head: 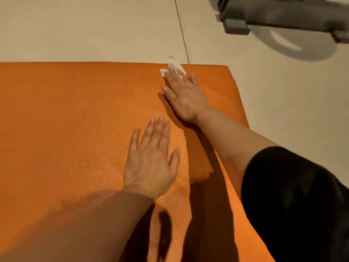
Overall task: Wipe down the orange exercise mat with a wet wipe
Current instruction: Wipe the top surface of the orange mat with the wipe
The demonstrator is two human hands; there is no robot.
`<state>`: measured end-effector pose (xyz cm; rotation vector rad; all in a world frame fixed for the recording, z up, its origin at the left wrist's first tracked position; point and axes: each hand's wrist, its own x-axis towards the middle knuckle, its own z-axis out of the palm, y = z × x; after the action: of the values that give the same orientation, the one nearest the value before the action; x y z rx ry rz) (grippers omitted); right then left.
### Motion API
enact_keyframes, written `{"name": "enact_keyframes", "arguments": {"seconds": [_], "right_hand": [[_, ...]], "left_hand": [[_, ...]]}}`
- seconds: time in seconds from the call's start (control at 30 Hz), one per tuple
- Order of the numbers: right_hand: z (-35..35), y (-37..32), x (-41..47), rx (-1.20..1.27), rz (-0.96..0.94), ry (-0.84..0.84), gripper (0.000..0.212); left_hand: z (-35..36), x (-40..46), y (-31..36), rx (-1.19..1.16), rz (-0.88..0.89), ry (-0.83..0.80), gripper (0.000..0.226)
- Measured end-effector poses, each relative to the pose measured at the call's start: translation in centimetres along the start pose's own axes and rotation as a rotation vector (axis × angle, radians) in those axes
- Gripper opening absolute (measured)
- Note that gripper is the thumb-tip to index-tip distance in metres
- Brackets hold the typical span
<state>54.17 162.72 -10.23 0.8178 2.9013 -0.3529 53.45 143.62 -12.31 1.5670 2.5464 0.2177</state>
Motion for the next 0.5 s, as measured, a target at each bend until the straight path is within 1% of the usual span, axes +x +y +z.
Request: {"name": "enact_keyframes", "arguments": {"seconds": [0.03,0.1,0.23,0.3,0.33,0.43,0.5], "right_hand": [[-0.3,0.6,0.3,-0.021,-0.005,-0.013,0.057],[-1.1,2.7,0.8,-0.058,0.064,-0.015,0.057],[-2.6,7.8,0.4,-0.03,0.403,-0.001,0.06],[-2.2,6.9,1.1,-0.03,0.458,0.022,0.064],[-1.9,5.6,1.5,-0.042,0.43,0.028,0.065],[-0.5,1.9,1.5,-0.067,0.197,0.021,0.067],[-1.0,2.9,0.9,-0.059,0.119,0.009,0.064]], "left_hand": [[0.0,0.0,0.0,0.0,0.003,-0.003,0.069],[0.0,0.0,0.0,0.0,0.007,-0.009,0.069],[-0.1,0.0,0.0,0.005,0.013,-0.024,0.07],[-0.1,0.0,0.0,0.008,0.006,-0.02,0.07],[-0.1,0.0,0.1,0.009,0.006,-0.019,0.07],[-0.1,-0.1,0.2,0.007,0.0,-0.027,0.07],[-0.1,0.0,0.1,0.012,0.004,-0.032,0.07]]}}
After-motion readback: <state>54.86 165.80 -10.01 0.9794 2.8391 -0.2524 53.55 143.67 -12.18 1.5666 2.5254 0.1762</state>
